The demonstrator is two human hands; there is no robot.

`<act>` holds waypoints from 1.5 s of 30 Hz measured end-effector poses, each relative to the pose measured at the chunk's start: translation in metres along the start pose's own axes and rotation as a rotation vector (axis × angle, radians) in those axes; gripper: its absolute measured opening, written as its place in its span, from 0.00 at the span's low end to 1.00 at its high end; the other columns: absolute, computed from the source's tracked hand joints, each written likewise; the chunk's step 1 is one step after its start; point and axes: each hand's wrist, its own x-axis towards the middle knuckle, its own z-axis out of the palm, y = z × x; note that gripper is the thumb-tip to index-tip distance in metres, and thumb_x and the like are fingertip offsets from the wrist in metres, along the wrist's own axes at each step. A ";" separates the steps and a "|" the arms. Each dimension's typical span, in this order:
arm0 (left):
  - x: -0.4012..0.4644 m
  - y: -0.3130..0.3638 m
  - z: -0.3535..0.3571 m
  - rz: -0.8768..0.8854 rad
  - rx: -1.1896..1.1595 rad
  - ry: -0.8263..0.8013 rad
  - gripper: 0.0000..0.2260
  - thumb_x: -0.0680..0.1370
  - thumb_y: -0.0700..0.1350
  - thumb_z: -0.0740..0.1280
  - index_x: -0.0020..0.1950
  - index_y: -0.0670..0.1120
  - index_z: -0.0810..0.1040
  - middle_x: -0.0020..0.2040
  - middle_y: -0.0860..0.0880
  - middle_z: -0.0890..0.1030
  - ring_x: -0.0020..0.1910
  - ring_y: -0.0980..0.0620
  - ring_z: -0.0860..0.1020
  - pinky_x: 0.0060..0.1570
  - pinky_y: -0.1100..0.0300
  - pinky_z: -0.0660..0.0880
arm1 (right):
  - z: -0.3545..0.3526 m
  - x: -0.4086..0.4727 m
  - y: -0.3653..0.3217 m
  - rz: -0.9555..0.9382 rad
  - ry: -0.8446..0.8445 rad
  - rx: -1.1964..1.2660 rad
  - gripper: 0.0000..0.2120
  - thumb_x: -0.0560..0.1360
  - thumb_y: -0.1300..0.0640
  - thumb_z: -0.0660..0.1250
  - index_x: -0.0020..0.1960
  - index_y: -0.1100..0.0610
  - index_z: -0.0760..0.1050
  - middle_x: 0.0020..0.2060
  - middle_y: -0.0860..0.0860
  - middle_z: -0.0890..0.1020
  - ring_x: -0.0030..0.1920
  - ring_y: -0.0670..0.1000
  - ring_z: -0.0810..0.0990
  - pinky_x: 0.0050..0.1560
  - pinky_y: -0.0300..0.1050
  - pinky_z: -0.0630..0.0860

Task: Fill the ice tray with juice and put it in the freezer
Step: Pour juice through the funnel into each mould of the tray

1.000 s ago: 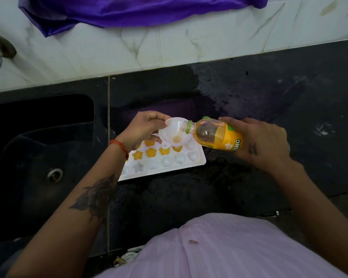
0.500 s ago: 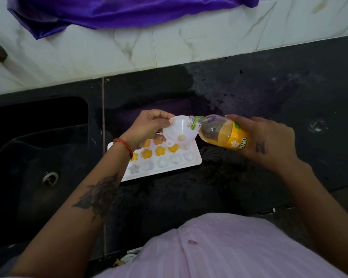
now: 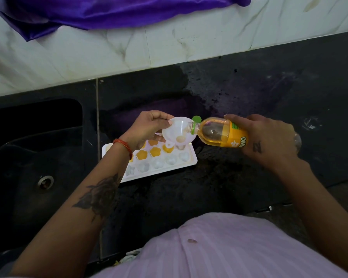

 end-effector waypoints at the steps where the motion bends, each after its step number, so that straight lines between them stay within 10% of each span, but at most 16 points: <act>1: 0.000 0.000 0.000 0.000 -0.001 0.000 0.06 0.76 0.38 0.67 0.49 0.46 0.81 0.43 0.49 0.82 0.32 0.60 0.82 0.26 0.67 0.75 | 0.000 0.000 0.000 0.000 -0.002 0.001 0.36 0.68 0.48 0.72 0.71 0.39 0.59 0.50 0.52 0.78 0.46 0.58 0.78 0.39 0.46 0.63; 45: -0.117 -0.064 -0.119 -0.063 -0.045 0.324 0.07 0.76 0.39 0.68 0.52 0.43 0.81 0.44 0.48 0.82 0.36 0.58 0.82 0.30 0.65 0.77 | -0.001 0.020 -0.129 -0.362 -0.013 0.204 0.38 0.64 0.51 0.73 0.70 0.38 0.62 0.52 0.48 0.80 0.49 0.55 0.78 0.41 0.45 0.70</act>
